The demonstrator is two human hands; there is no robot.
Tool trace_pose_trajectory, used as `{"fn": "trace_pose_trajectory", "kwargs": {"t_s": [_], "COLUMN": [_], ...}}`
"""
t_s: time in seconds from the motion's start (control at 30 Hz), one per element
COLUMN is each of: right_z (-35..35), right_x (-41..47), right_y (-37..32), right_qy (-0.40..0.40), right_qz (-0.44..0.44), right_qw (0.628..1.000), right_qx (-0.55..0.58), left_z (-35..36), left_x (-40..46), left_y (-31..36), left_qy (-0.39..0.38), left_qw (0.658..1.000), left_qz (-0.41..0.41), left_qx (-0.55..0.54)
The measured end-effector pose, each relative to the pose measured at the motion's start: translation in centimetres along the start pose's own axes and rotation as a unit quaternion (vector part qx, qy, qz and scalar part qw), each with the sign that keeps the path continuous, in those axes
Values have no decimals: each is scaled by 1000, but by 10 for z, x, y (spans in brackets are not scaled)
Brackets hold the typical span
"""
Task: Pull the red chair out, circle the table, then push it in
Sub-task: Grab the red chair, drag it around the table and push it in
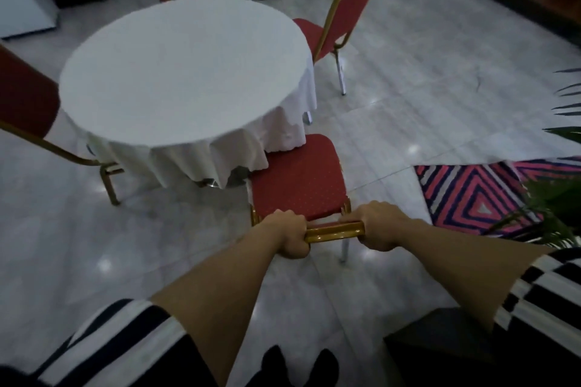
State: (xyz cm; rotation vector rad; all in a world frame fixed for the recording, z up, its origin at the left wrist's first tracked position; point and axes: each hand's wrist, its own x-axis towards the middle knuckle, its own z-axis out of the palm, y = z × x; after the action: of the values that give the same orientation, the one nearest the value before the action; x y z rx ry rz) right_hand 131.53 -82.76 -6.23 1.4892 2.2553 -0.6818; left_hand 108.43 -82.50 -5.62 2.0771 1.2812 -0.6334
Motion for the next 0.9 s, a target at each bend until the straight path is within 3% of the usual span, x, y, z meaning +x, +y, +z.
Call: {"fn": "trace_pose_trajectory", "kwargs": {"t_s": [0.13, 0.3, 0.57, 0.9], "right_z": [2, 4, -5, -37], "right_x": [-13, -20, 3, 74], "right_y": [10, 11, 11, 0], "right_qy": [-35, -23, -29, -19], "right_qz": [-20, -36, -64, -57], "right_qw": [998, 997, 995, 995], "right_qx": [-42, -61, -76, -84], "left_z": [16, 33, 53, 16], "left_x": [-7, -16, -24, -3], "left_y": [24, 36, 20, -34], "left_qy": [-33, -33, 72, 79], "left_qw": [998, 994, 987, 984], "left_qz": [-11, -27, -32, -65], "left_qx": [-57, -97, -139, -147]}}
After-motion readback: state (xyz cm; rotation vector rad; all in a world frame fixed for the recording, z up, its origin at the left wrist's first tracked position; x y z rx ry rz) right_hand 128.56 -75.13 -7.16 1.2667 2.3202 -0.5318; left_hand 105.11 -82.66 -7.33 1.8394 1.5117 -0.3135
